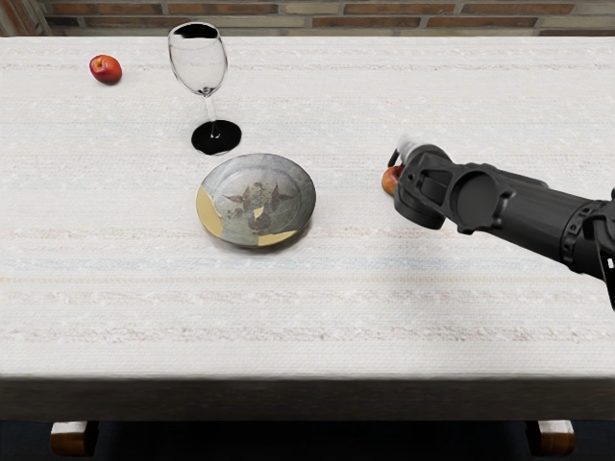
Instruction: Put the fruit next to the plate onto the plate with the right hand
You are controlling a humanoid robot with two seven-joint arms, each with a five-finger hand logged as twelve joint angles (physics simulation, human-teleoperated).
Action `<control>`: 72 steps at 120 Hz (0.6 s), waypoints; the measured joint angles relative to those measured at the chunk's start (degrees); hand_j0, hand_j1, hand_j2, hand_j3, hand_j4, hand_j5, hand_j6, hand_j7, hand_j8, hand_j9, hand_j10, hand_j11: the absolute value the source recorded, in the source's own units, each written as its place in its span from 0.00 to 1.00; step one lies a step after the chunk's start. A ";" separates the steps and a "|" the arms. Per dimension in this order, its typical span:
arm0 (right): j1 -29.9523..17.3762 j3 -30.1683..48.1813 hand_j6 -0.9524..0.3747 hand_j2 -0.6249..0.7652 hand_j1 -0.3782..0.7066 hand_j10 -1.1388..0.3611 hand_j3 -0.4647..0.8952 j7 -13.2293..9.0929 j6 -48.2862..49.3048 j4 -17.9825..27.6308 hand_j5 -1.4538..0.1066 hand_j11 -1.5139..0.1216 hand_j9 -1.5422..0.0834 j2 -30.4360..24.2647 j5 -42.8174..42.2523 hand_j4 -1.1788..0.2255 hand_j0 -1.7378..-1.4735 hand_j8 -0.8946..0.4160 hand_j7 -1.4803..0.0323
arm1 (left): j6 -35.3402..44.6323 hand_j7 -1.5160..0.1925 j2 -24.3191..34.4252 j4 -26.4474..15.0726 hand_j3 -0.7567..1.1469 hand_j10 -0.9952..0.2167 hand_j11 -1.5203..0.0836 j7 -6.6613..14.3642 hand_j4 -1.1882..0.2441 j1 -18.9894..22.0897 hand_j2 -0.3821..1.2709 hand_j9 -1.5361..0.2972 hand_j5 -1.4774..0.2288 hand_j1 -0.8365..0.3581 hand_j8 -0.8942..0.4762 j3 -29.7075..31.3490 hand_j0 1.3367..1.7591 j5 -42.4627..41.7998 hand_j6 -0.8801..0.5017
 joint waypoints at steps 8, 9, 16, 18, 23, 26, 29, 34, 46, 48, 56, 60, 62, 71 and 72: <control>0.00 0.00 0.38 0.39 0.55 0.44 0.34 0.00 0.00 0.07 0.54 0.56 0.58 0.00 -0.06 0.50 0.30 0.31 0.57 | 0.00 0.89 0.00 0.00 0.40 0.82 0.95 0.00 0.83 0.00 0.23 0.84 0.87 0.99 0.65 0.01 0.76 0.00 0.64; 0.00 0.00 0.38 0.39 0.55 0.44 0.34 0.00 0.01 0.08 0.54 0.55 0.58 0.00 -0.07 0.49 0.31 0.31 0.57 | 0.00 0.89 0.00 0.00 0.40 0.82 0.95 0.00 0.83 0.00 0.23 0.84 0.87 0.99 0.65 0.01 0.76 0.00 0.64; 0.00 0.00 0.37 0.39 0.55 0.43 0.34 0.00 0.08 0.11 0.54 0.55 0.57 0.00 -0.13 0.49 0.31 0.30 0.56 | 0.00 0.89 0.00 0.00 0.40 0.82 0.95 0.00 0.83 0.00 0.23 0.84 0.87 0.99 0.65 0.01 0.76 0.00 0.64; 0.00 0.00 0.37 0.39 0.56 0.43 0.34 0.00 0.09 0.12 0.54 0.55 0.57 0.00 -0.14 0.48 0.31 0.30 0.56 | 0.00 0.89 0.00 0.00 0.40 0.82 0.95 0.00 0.83 0.00 0.23 0.84 0.87 0.99 0.65 0.01 0.76 0.00 0.64; 0.00 0.00 0.37 0.39 0.56 0.42 0.34 0.00 0.12 0.13 0.53 0.55 0.57 0.00 -0.17 0.48 0.31 0.29 0.56 | 0.00 0.89 0.00 0.00 0.40 0.82 0.95 0.00 0.83 0.00 0.23 0.84 0.87 0.99 0.65 0.01 0.76 0.00 0.64; -0.01 0.00 0.36 0.38 0.57 0.42 0.34 0.00 0.14 0.14 0.53 0.54 0.56 0.00 -0.17 0.47 0.31 0.29 0.55 | 0.00 0.89 0.00 0.00 0.40 0.82 0.95 0.00 0.83 0.00 0.23 0.84 0.87 0.99 0.65 0.00 0.76 0.00 0.64; -0.01 0.00 0.36 0.38 0.57 0.42 0.34 0.00 0.16 0.15 0.53 0.54 0.56 0.00 -0.16 0.47 0.31 0.29 0.55 | 0.00 0.89 0.00 0.00 0.40 0.82 0.95 0.00 0.83 0.00 0.23 0.84 0.87 0.99 0.65 0.01 0.76 0.00 0.64; -0.01 0.00 0.36 0.38 0.58 0.41 0.34 0.01 0.18 0.15 0.52 0.53 0.55 0.00 -0.16 0.47 0.31 0.29 0.54 | 0.00 0.89 0.00 0.00 0.40 0.82 0.95 0.00 0.83 0.00 0.23 0.84 0.87 0.99 0.65 0.01 0.76 0.00 0.64; -0.10 -0.01 0.36 0.39 0.59 0.40 0.34 0.00 0.25 0.16 0.51 0.52 0.54 0.00 -0.29 0.46 0.31 0.27 0.53 | 0.00 0.89 0.00 0.00 0.40 0.82 0.95 0.00 0.83 0.00 0.23 0.84 0.87 0.99 0.65 0.00 0.76 0.00 0.64; -0.11 -0.01 0.36 0.39 0.59 0.40 0.34 0.00 0.28 0.16 0.51 0.52 0.54 0.00 -0.29 0.46 0.31 0.27 0.53 | 0.00 0.89 0.00 0.00 0.40 0.82 0.95 0.00 0.83 0.00 0.23 0.84 0.87 0.99 0.65 0.01 0.76 0.00 0.64; -0.15 -0.04 0.36 0.40 0.59 0.40 0.34 0.00 0.25 0.17 0.50 0.51 0.54 0.00 -0.32 0.45 0.31 0.27 0.52 | -0.01 0.89 0.00 0.00 0.40 0.82 0.95 0.00 0.83 0.00 0.23 0.84 0.87 0.99 0.65 -0.01 0.76 0.00 0.64; -0.16 -0.04 0.36 0.41 0.60 0.40 0.34 0.01 0.25 0.17 0.50 0.51 0.53 0.00 -0.34 0.45 0.31 0.27 0.52 | -0.01 0.89 0.00 0.00 0.40 0.82 0.95 0.00 0.83 0.00 0.23 0.84 0.87 0.99 0.65 -0.01 0.76 0.00 0.64; -0.16 -0.04 0.37 0.41 0.60 0.39 0.34 0.01 0.25 0.17 0.50 0.51 0.53 0.00 -0.35 0.45 0.31 0.26 0.52 | -0.01 0.89 0.00 0.00 0.40 0.82 0.95 0.00 0.83 0.00 0.23 0.84 0.87 0.99 0.65 -0.01 0.76 0.00 0.64; -0.17 -0.02 0.37 0.43 0.61 0.39 0.34 0.00 0.26 0.18 0.48 0.50 0.52 0.00 -0.38 0.44 0.31 0.26 0.51 | -0.01 0.89 0.00 0.00 0.40 0.82 0.95 0.00 0.83 0.00 0.23 0.84 0.87 0.99 0.65 -0.02 0.76 0.00 0.64; -0.17 -0.03 0.37 0.43 0.61 0.39 0.34 0.00 0.26 0.18 0.48 0.50 0.52 0.00 -0.38 0.44 0.31 0.26 0.51 | -0.01 0.89 0.00 0.00 0.40 0.82 0.95 0.00 0.83 0.00 0.23 0.84 0.87 0.99 0.65 -0.02 0.76 0.00 0.64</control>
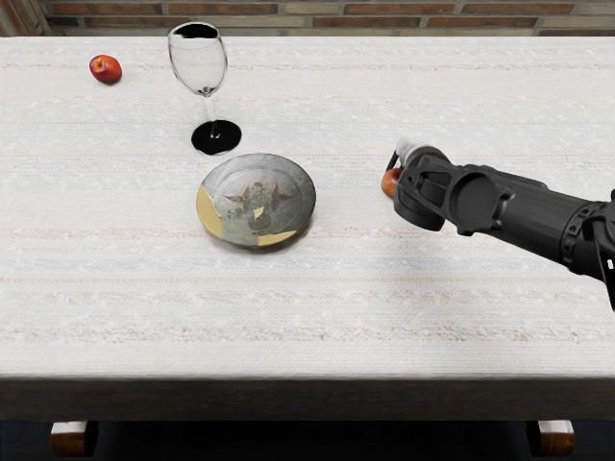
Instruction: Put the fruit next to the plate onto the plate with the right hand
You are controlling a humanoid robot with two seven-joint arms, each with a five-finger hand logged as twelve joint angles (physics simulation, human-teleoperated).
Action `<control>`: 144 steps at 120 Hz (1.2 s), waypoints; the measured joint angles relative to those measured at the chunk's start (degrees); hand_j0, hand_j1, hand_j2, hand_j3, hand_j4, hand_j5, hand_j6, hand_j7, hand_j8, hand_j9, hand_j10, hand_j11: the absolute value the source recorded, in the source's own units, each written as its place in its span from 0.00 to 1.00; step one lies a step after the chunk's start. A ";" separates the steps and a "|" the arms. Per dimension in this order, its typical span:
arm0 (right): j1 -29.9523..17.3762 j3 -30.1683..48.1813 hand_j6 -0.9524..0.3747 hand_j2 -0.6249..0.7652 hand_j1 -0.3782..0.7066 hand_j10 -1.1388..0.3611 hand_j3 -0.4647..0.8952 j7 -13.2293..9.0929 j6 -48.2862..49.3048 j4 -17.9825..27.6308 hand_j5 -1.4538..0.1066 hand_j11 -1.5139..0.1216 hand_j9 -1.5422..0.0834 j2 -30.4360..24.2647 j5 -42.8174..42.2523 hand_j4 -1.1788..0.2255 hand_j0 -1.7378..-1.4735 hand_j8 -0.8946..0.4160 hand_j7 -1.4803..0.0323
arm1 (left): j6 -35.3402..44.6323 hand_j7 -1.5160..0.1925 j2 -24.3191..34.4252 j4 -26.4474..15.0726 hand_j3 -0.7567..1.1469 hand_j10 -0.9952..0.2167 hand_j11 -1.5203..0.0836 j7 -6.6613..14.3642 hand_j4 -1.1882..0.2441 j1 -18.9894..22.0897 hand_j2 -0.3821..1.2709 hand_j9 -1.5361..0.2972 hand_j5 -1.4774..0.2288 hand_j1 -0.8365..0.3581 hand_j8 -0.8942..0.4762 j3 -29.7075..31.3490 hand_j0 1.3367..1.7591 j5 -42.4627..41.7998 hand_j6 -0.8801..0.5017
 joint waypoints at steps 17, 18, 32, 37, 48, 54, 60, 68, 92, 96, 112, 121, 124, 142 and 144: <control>-0.01 -0.04 0.38 0.44 0.62 0.38 0.34 -0.01 -0.10 0.18 0.47 0.49 0.51 0.00 -0.02 0.44 0.31 0.24 0.49 | 0.00 0.89 0.00 0.00 0.40 0.82 0.95 0.00 0.83 0.00 0.23 0.84 0.87 0.99 0.65 -0.01 0.76 0.00 0.64; -0.01 -0.04 0.38 0.44 0.62 0.37 0.34 -0.02 -0.11 0.19 0.47 0.49 0.51 0.00 -0.02 0.44 0.32 0.24 0.49 | 0.01 0.89 0.00 0.00 0.40 0.82 0.95 0.00 0.83 0.00 0.23 0.84 0.87 0.99 0.65 0.00 0.76 0.00 0.64; -0.01 -0.05 0.39 0.45 0.62 0.37 0.34 -0.03 -0.14 0.29 0.46 0.47 0.49 0.00 -0.05 0.44 0.32 0.25 0.48 | 0.00 0.89 0.00 0.00 0.40 0.82 0.95 0.00 0.83 0.00 0.23 0.84 0.87 0.99 0.65 0.01 0.76 0.00 0.64; -0.01 -0.05 0.39 0.45 0.62 0.36 0.34 -0.03 -0.14 0.33 0.45 0.47 0.49 0.00 -0.09 0.45 0.32 0.25 0.48 | 0.01 0.89 0.00 0.00 0.40 0.82 0.95 0.00 0.83 0.00 0.23 0.84 0.87 0.99 0.65 0.01 0.76 0.00 0.64; -0.01 -0.05 0.40 0.45 0.63 0.36 0.34 -0.05 -0.12 0.34 0.45 0.46 0.48 0.00 -0.12 0.45 0.32 0.25 0.47 | 0.00 0.89 0.00 0.00 0.40 0.82 0.95 0.00 0.83 0.00 0.23 0.84 0.87 0.99 0.65 0.00 0.76 0.00 0.64; -0.01 -0.04 0.40 0.45 0.63 0.36 0.34 -0.05 -0.11 0.35 0.44 0.46 0.47 0.00 -0.14 0.45 0.32 0.26 0.47 | 0.01 0.89 0.00 0.00 0.40 0.82 0.95 0.00 0.83 0.00 0.23 0.84 0.87 0.99 0.65 0.00 0.76 0.00 0.64; -0.01 -0.04 0.40 0.45 0.63 0.36 0.34 -0.05 -0.07 0.35 0.44 0.45 0.47 0.00 -0.15 0.45 0.32 0.26 0.47 | 0.01 0.89 0.00 0.00 0.40 0.82 0.95 0.00 0.83 0.00 0.23 0.84 0.87 0.99 0.65 -0.01 0.76 0.00 0.64; -0.01 -0.04 0.41 0.45 0.63 0.36 0.34 -0.06 -0.01 0.36 0.43 0.45 0.47 0.00 -0.19 0.46 0.33 0.26 0.46 | 0.01 0.89 0.00 0.00 0.40 0.82 0.95 0.00 0.83 0.00 0.23 0.84 0.87 0.99 0.65 -0.01 0.76 0.00 0.64; 0.09 0.02 0.41 0.45 0.63 0.35 0.34 -0.08 0.19 0.56 0.43 0.45 0.46 0.00 -0.22 0.47 0.33 0.27 0.46 | 0.01 0.89 0.00 0.00 0.40 0.82 0.95 0.00 0.83 0.00 0.23 0.84 0.87 0.99 0.65 -0.01 0.76 0.00 0.64; 0.17 0.09 0.41 0.46 0.63 0.35 0.34 -0.07 0.21 0.73 0.43 0.44 0.46 0.00 -0.14 0.46 0.33 0.26 0.46 | 0.01 0.89 0.00 0.00 0.40 0.82 0.95 0.00 0.83 0.00 0.23 0.84 0.87 0.99 0.65 -0.01 0.76 0.00 0.64; 0.60 0.25 0.39 0.50 0.62 0.35 0.34 -0.02 0.19 1.65 0.42 0.44 0.46 0.00 0.17 0.43 0.33 0.22 0.46 | 0.01 0.89 0.00 0.00 0.40 0.82 0.95 0.00 0.83 0.00 0.23 0.84 0.87 0.99 0.65 0.01 0.76 0.00 0.64; 0.71 0.29 0.37 0.51 0.61 0.35 0.34 0.01 0.05 2.11 0.42 0.44 0.46 0.00 0.23 0.41 0.32 0.21 0.45 | 0.00 0.89 0.00 0.00 0.40 0.82 0.95 0.00 0.83 0.00 0.23 0.84 0.87 0.99 0.65 0.00 0.76 0.00 0.64; 0.76 0.29 0.36 0.51 0.61 0.35 0.34 0.01 -0.02 2.38 0.42 0.44 0.46 0.00 0.23 0.41 0.32 0.20 0.45 | 0.00 0.89 0.00 0.00 0.40 0.82 0.95 0.00 0.83 0.00 0.23 0.84 0.87 0.99 0.65 0.00 0.76 0.00 0.64; 1.06 0.36 0.34 0.50 0.59 0.35 0.34 0.02 -0.44 4.55 0.43 0.44 0.46 0.00 0.01 0.38 0.32 0.20 0.45 | 0.00 0.89 0.00 0.00 0.40 0.82 0.95 0.00 0.83 0.00 0.23 0.84 0.87 0.99 0.65 0.01 0.76 0.00 0.64; 1.09 0.37 0.34 0.50 0.59 0.35 0.34 0.01 -0.55 4.76 0.43 0.44 0.46 0.00 0.00 0.38 0.32 0.20 0.45 | 0.01 0.89 0.00 0.00 0.40 0.82 0.95 0.00 0.83 -0.04 0.23 0.84 0.87 0.99 0.65 0.01 0.76 0.00 0.64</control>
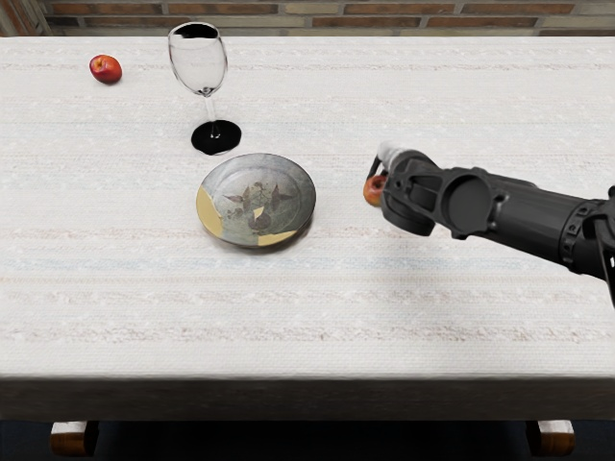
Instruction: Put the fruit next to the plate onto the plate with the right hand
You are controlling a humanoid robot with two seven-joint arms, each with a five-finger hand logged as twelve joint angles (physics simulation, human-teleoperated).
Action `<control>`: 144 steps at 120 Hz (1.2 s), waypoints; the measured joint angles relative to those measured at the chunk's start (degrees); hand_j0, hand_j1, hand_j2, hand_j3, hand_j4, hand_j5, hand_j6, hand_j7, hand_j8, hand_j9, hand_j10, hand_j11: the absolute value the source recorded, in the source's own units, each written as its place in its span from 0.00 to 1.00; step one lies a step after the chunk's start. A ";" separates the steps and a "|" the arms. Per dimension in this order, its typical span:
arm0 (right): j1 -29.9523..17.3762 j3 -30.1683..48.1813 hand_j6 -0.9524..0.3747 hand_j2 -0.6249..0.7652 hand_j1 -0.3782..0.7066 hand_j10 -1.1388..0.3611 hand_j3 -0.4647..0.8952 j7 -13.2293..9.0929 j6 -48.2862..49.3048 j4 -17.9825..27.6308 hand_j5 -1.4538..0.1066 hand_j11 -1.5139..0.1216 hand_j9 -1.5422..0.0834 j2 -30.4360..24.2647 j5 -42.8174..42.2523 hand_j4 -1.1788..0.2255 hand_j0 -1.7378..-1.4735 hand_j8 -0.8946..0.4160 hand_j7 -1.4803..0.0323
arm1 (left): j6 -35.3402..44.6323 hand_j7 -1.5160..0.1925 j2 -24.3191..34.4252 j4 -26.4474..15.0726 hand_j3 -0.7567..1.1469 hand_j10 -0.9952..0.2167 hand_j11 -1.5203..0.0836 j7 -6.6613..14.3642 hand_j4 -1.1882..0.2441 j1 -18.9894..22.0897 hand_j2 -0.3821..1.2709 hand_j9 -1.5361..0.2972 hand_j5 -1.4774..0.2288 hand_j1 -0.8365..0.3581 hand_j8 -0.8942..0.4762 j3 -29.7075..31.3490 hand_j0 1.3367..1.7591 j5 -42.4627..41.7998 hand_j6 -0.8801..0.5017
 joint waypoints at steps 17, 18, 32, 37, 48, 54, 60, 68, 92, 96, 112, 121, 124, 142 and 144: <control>0.37 0.01 0.33 0.52 0.59 0.35 0.34 -0.02 -0.76 1.73 0.43 0.44 0.46 0.00 0.13 0.36 0.32 0.20 0.45 | 0.00 0.89 0.00 0.00 0.40 0.82 0.95 0.00 0.83 0.00 0.23 0.84 0.87 0.99 0.65 0.02 0.76 0.00 0.64; 0.39 0.01 0.32 0.52 0.59 0.35 0.34 -0.02 -0.80 1.82 0.43 0.44 0.46 0.00 0.14 0.36 0.32 0.20 0.45 | 0.00 0.89 0.00 0.00 0.40 0.82 0.95 0.00 0.83 -0.02 0.23 0.84 0.87 0.99 0.65 0.02 0.76 0.00 0.64; 0.74 0.06 0.31 0.56 0.59 0.35 0.34 -0.01 -1.15 2.77 0.43 0.44 0.46 -0.01 0.28 0.35 0.31 0.21 0.45 | 0.01 0.89 0.00 0.00 0.40 0.82 0.95 0.00 0.83 -0.05 0.23 0.84 0.87 0.99 0.65 0.02 0.76 0.00 0.64; 1.18 0.07 0.31 0.56 0.59 0.35 0.34 -0.01 -1.25 3.34 0.43 0.44 0.46 -0.01 0.40 0.35 0.31 0.21 0.45 | 0.01 0.89 0.00 0.00 0.40 0.82 0.95 0.00 0.83 -0.01 0.23 0.84 0.87 0.99 0.65 0.02 0.76 0.00 0.64; 1.95 0.14 0.31 0.57 0.59 0.35 0.34 -0.01 -1.36 4.83 0.43 0.44 0.46 -0.01 0.62 0.35 0.31 0.21 0.45 | 0.00 0.89 0.00 0.00 0.40 0.82 0.95 0.00 0.83 -0.05 0.23 0.84 0.87 0.99 0.65 0.02 0.76 0.00 0.64; 2.25 0.26 0.31 0.57 0.59 0.35 0.34 -0.01 -1.40 5.72 0.42 0.44 0.46 -0.01 0.72 0.35 0.31 0.21 0.45 | -0.01 0.89 0.00 0.00 0.40 0.82 0.95 0.00 0.83 -0.05 0.23 0.84 0.87 0.99 0.65 0.02 0.76 0.00 0.64; 2.51 0.76 0.31 0.57 0.60 0.35 0.34 0.00 -1.42 6.50 0.42 0.44 0.46 -0.01 0.68 0.36 0.31 0.22 0.45 | 0.00 0.89 0.00 0.00 0.40 0.82 0.95 0.00 0.83 -0.05 0.23 0.84 0.87 0.99 0.65 0.02 0.76 0.00 0.64; 2.75 1.27 0.32 0.57 0.60 0.35 0.34 0.00 -1.44 7.56 0.42 0.44 0.46 -0.01 0.61 0.36 0.30 0.22 0.45 | 0.00 0.89 0.00 0.00 0.40 0.82 0.95 0.00 0.83 -0.05 0.23 0.84 0.87 0.99 0.65 0.02 0.76 0.00 0.64; 2.99 2.26 0.32 0.58 0.61 0.35 0.34 0.01 -1.82 10.60 0.42 0.44 0.46 -0.17 0.52 0.36 0.30 0.22 0.45 | -0.01 0.89 0.00 0.00 0.40 0.82 0.95 0.00 0.83 -0.05 0.23 0.84 0.87 0.99 0.65 0.02 0.76 0.00 0.64; 3.00 2.33 0.32 0.58 0.61 0.35 0.34 0.01 -2.06 11.32 0.42 0.44 0.46 -0.55 0.52 0.36 0.30 0.22 0.45 | 0.00 0.89 0.00 0.00 0.40 0.82 0.95 0.00 0.83 -0.05 0.23 0.84 0.87 0.99 0.65 0.02 0.76 0.00 0.64; 3.05 3.23 0.32 0.58 0.61 0.35 0.34 0.01 -3.31 15.08 0.42 0.44 0.46 -3.40 0.46 0.36 0.30 0.22 0.45 | 0.01 0.89 0.00 0.00 0.40 0.82 0.95 0.00 0.83 -0.05 0.23 0.84 0.87 0.99 0.65 0.02 0.76 0.00 0.64; 3.39 3.73 0.32 0.58 0.61 0.35 0.34 0.00 -3.91 17.12 0.42 0.44 0.46 -5.26 0.45 0.36 0.30 0.22 0.45 | 0.01 0.89 0.00 0.00 0.40 0.82 0.95 0.00 0.83 -0.03 0.23 0.84 0.87 0.99 0.65 0.02 0.76 0.00 0.64; 3.48 3.89 0.32 0.58 0.61 0.35 0.34 0.00 -4.09 17.68 0.42 0.44 0.46 -5.73 0.43 0.37 0.30 0.22 0.45 | 0.01 0.89 0.00 0.00 0.40 0.82 0.95 0.00 0.83 -0.05 0.23 0.84 0.87 0.99 0.65 0.02 0.76 0.00 0.64; 4.73 4.79 0.32 0.58 0.61 0.35 0.34 0.00 -4.57 20.02 0.42 0.44 0.46 -7.22 0.44 0.37 0.30 0.22 0.45 | -0.01 0.89 0.00 0.00 0.40 0.82 0.95 0.00 0.83 -0.02 0.23 0.84 0.87 0.99 0.65 0.02 0.76 0.00 0.64; 4.91 4.97 0.32 0.58 0.61 0.35 0.34 0.00 -4.59 20.22 0.42 0.44 0.46 -7.32 0.44 0.37 0.30 0.22 0.45 | -0.01 0.89 0.00 0.00 0.40 0.82 0.95 0.00 0.83 0.00 0.23 0.84 0.87 0.99 0.65 0.02 0.76 0.00 0.64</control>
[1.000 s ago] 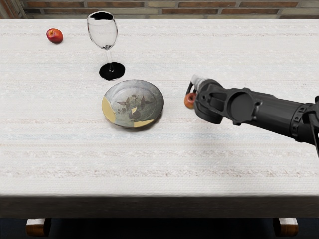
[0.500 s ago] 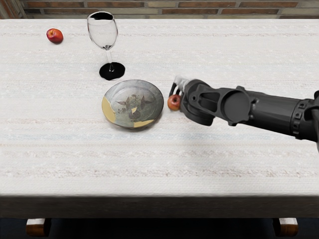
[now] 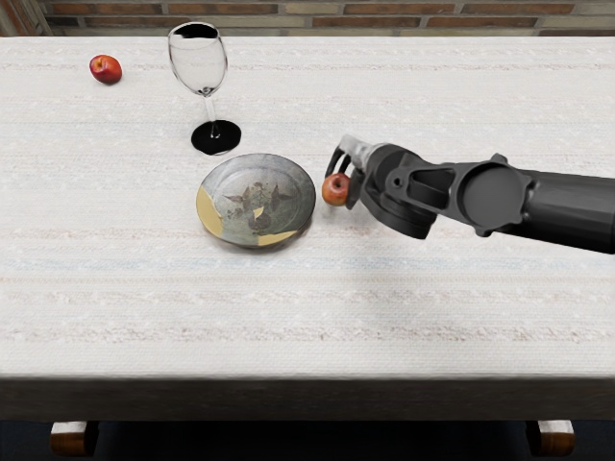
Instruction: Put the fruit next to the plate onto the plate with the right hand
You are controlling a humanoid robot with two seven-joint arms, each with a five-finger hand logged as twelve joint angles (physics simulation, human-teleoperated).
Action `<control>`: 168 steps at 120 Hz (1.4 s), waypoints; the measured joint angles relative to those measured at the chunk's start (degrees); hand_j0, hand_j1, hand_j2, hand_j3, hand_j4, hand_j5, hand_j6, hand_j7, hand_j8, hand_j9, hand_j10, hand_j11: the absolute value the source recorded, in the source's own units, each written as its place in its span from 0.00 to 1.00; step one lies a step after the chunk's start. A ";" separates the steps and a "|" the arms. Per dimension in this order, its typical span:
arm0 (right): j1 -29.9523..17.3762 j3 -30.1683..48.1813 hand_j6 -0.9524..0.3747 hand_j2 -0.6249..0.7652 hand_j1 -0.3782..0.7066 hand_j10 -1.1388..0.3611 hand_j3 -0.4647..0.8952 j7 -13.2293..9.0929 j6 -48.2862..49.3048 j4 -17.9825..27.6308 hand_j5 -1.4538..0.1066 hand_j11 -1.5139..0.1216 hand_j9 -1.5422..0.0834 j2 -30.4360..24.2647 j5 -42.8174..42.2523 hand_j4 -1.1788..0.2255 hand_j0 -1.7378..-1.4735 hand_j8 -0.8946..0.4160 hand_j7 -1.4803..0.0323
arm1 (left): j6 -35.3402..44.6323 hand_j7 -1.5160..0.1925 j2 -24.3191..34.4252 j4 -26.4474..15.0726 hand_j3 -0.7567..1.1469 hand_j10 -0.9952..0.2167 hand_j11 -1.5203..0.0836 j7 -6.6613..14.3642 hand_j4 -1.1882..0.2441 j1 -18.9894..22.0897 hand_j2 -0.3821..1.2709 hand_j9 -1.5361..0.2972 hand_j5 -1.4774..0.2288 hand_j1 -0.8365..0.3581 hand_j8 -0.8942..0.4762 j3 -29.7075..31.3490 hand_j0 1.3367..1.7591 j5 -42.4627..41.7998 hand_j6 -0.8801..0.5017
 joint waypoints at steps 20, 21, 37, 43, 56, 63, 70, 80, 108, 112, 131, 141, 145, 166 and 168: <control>1.97 0.96 0.32 0.58 0.61 0.35 0.34 0.00 -0.09 1.43 0.42 0.44 0.46 -0.48 0.01 0.37 0.30 0.22 0.45 | 0.01 0.89 0.00 0.00 0.40 0.82 0.95 0.00 0.83 0.04 0.23 0.84 0.87 0.99 0.65 0.00 0.76 0.00 0.64; 2.07 0.98 0.32 0.58 0.61 0.35 0.34 0.00 -0.10 1.50 0.42 0.44 0.46 -0.49 0.02 0.37 0.30 0.22 0.45 | 0.01 0.89 0.00 0.00 0.40 0.82 0.95 0.00 0.83 0.04 0.23 0.84 0.87 0.99 0.65 0.00 0.76 0.00 0.64; 3.95 1.22 0.32 0.58 0.61 0.35 0.34 0.00 -0.11 2.26 0.42 0.44 0.46 -0.48 0.31 0.37 0.30 0.22 0.45 | 0.01 0.89 0.00 0.00 0.40 0.82 0.95 0.00 0.83 0.04 0.23 0.84 0.87 0.99 0.65 0.00 0.76 0.00 0.64; 4.55 1.85 0.32 0.58 0.61 0.35 0.34 0.00 -0.12 2.77 0.42 0.44 0.46 -0.45 0.40 0.37 0.30 0.21 0.45 | 0.01 0.89 0.00 0.00 0.40 0.82 0.95 0.00 0.83 0.04 0.23 0.84 0.87 0.99 0.65 0.00 0.76 0.00 0.64; 5.62 2.80 0.32 0.60 0.61 0.35 0.34 0.01 -0.11 3.74 0.41 0.43 0.45 -0.29 0.52 0.36 0.30 0.21 0.44 | 0.01 0.89 0.00 0.00 0.40 0.82 0.95 0.00 0.83 0.13 0.23 0.84 0.87 0.99 0.65 0.00 0.76 0.00 0.64; 6.14 3.04 0.32 0.60 0.62 0.34 0.34 0.00 -0.11 3.96 0.41 0.43 0.45 0.09 0.57 0.37 0.30 0.20 0.44 | 0.01 0.89 0.00 0.00 0.40 0.82 0.95 0.00 0.83 0.13 0.23 0.84 0.87 0.99 0.65 -0.01 0.76 0.00 0.64; 6.50 3.29 0.32 0.62 0.62 0.34 0.34 0.01 -0.10 3.96 0.41 0.42 0.44 0.81 0.65 0.37 0.30 0.20 0.43 | -0.01 0.89 0.00 0.00 0.40 0.82 0.95 0.00 0.83 0.13 0.23 0.84 0.87 0.99 0.65 -0.02 0.76 0.00 0.64; 6.80 3.83 0.33 0.62 0.62 0.33 0.34 0.01 -0.08 3.85 0.40 0.42 0.44 1.94 0.71 0.37 0.30 0.19 0.43 | 0.00 0.89 0.00 0.00 0.40 0.82 0.95 0.00 0.83 0.13 0.23 0.84 0.87 0.99 0.65 -0.06 0.76 0.00 0.64; 7.03 4.30 0.31 0.64 0.62 0.33 0.34 0.03 -0.08 1.68 0.39 0.41 0.43 5.55 0.52 0.36 0.31 0.18 0.42 | 0.01 0.89 0.00 0.00 0.40 0.82 0.95 0.00 0.83 0.13 0.23 0.84 0.87 0.99 0.65 -0.08 0.76 0.00 0.64; 7.01 4.32 0.31 0.64 0.62 0.32 0.34 0.03 -0.06 1.25 0.39 0.41 0.43 6.03 0.50 0.36 0.31 0.18 0.42 | 0.01 0.89 0.00 0.00 0.40 0.82 0.95 0.00 0.83 0.13 0.23 0.84 0.87 0.99 0.65 -0.08 0.76 0.01 0.64; 6.63 4.33 0.31 0.65 0.62 0.32 0.34 0.03 0.20 -1.30 0.39 0.40 0.42 7.04 0.22 0.35 0.31 0.18 0.41 | 0.01 0.89 0.00 0.00 0.40 0.82 0.95 0.00 0.83 0.13 0.23 0.84 0.87 0.99 0.65 -0.08 0.76 0.02 0.64; 6.20 4.19 0.31 0.66 0.62 0.32 0.34 0.03 0.53 -3.06 0.38 0.40 0.42 7.19 -0.01 0.35 0.31 0.18 0.41 | 0.01 0.89 0.00 0.00 0.40 0.82 0.95 0.00 0.83 0.13 0.23 0.84 0.87 0.99 0.65 -0.08 0.76 0.03 0.64; 5.98 4.10 0.31 0.66 0.62 0.32 0.34 0.03 0.68 -3.79 0.38 0.40 0.42 7.23 -0.08 0.36 0.31 0.18 0.41 | 0.01 0.89 0.00 0.00 0.40 0.82 0.95 0.00 0.83 0.13 0.23 0.84 0.87 0.99 0.65 -0.07 0.76 0.02 0.64; 4.99 3.82 0.32 0.66 0.63 0.32 0.34 0.02 1.31 -6.30 0.38 0.40 0.42 7.30 -0.25 0.36 0.30 0.19 0.41 | -0.01 0.89 0.00 0.00 0.40 0.82 0.95 0.00 0.83 0.13 0.23 0.84 0.87 0.99 0.65 -0.08 0.76 0.01 0.64; 4.95 3.82 0.32 0.66 0.63 0.32 0.34 0.02 1.35 -6.37 0.38 0.40 0.42 7.30 -0.23 0.36 0.30 0.19 0.41 | 0.00 0.89 0.00 0.00 0.40 0.82 0.95 0.00 0.83 0.13 0.23 0.84 0.87 0.99 0.65 -0.08 0.76 0.01 0.64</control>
